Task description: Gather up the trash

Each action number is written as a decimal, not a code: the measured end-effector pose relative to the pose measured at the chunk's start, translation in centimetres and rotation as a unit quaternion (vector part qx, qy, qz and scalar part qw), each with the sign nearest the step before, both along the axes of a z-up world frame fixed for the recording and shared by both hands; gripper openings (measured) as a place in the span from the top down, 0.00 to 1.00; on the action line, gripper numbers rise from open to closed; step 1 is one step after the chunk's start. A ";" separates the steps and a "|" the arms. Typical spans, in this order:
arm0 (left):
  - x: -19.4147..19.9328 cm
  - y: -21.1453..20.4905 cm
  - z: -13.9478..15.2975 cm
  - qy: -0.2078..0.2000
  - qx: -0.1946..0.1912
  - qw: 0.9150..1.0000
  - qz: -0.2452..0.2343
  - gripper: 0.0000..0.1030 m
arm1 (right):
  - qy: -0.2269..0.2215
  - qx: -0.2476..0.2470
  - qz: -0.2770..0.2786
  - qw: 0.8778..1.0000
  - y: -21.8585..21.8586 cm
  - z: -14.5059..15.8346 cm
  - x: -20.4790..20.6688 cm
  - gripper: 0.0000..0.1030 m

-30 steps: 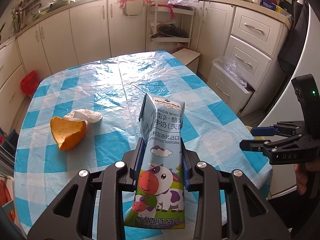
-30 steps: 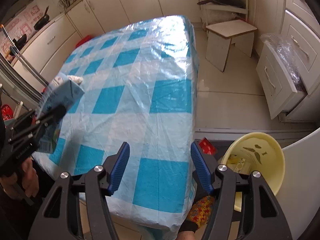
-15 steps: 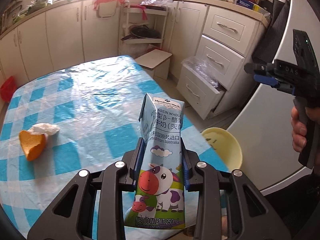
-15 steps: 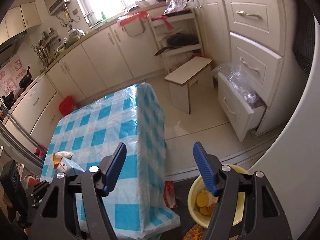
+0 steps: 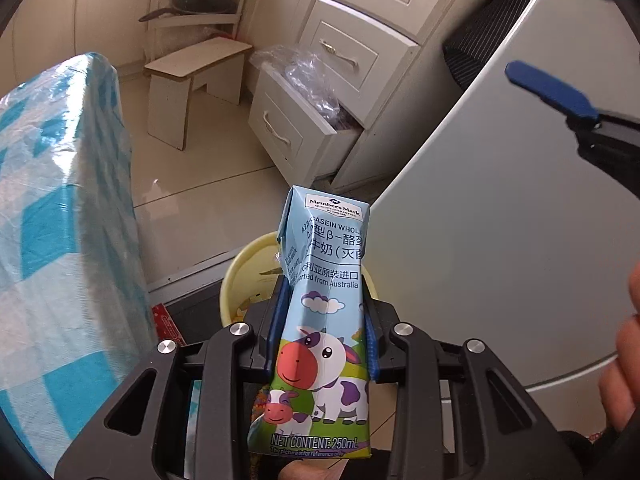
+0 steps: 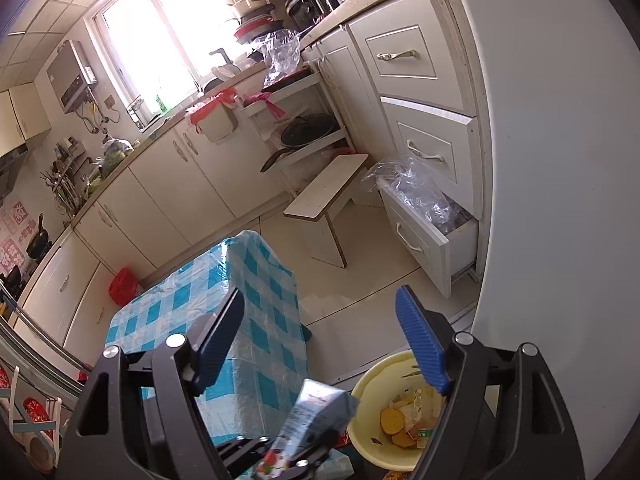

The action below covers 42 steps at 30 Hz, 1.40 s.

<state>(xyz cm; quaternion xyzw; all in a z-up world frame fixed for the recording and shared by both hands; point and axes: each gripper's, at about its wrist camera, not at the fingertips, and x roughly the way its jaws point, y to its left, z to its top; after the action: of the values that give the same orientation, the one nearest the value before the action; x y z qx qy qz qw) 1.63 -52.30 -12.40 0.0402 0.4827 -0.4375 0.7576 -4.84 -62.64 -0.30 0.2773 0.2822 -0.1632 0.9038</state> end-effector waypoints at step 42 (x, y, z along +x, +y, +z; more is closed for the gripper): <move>0.7 23.1 -32.5 -0.125 0.489 0.863 -0.032 0.26 | -0.021 0.076 0.036 0.996 0.2 -0.6 -0.3 0.23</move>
<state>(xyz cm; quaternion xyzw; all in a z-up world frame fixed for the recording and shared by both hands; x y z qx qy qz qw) 2.37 -29.16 -44.92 0.4752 0.5347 -0.1604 0.6801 -5.12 -62.42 -0.88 0.3386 0.2841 -0.1029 0.8911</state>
